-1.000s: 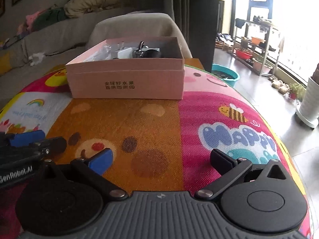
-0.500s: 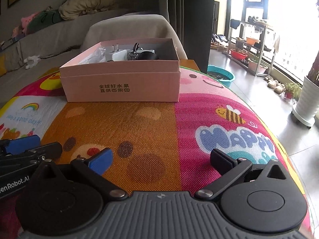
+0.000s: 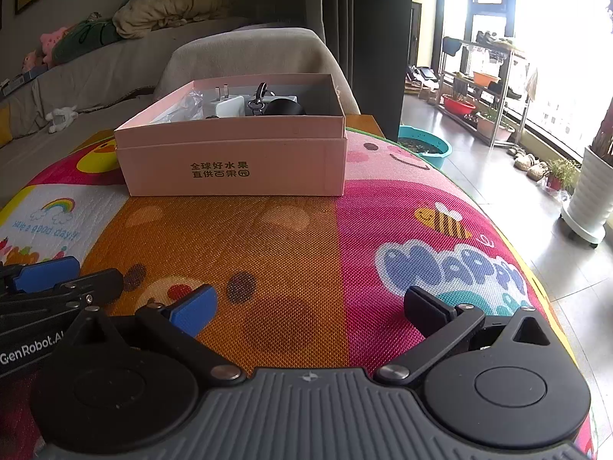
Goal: Organize rigid objects
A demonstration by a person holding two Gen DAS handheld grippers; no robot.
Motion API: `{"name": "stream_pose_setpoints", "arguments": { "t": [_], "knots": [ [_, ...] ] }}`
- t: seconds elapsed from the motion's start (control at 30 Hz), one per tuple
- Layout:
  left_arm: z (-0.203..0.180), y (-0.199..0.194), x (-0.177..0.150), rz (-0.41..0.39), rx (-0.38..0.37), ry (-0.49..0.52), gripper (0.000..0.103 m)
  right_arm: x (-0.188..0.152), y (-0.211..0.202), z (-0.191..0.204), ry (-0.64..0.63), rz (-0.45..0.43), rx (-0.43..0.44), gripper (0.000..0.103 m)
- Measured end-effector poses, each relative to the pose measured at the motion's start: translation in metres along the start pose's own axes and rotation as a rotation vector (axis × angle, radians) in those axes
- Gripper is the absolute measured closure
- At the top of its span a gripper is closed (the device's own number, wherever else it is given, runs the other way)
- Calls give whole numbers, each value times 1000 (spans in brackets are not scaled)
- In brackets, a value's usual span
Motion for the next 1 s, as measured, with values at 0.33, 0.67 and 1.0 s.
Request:
{"name": "stream_pose_setpoints", "arguments": {
  "t": [0.33,0.67,1.0],
  "knots": [
    [-2,-1,0,2,9,15,53,0,0,0,0,0,0,0],
    [-1,-1,0,1,5,10,53,0,0,0,0,0,0,0],
    [-1,-1,0,1,5,10,53,0,0,0,0,0,0,0]
  ]
}}
Point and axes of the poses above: each gripper's, at about its wrist camera, not at the fingertips, and y roughly the way its jaws point, z to its left, x to its top, the point moved 2 cm from there along y, roughly the way its jaws point, and after that the axes turned 4 degrees about -x, right-handed, at the moved point
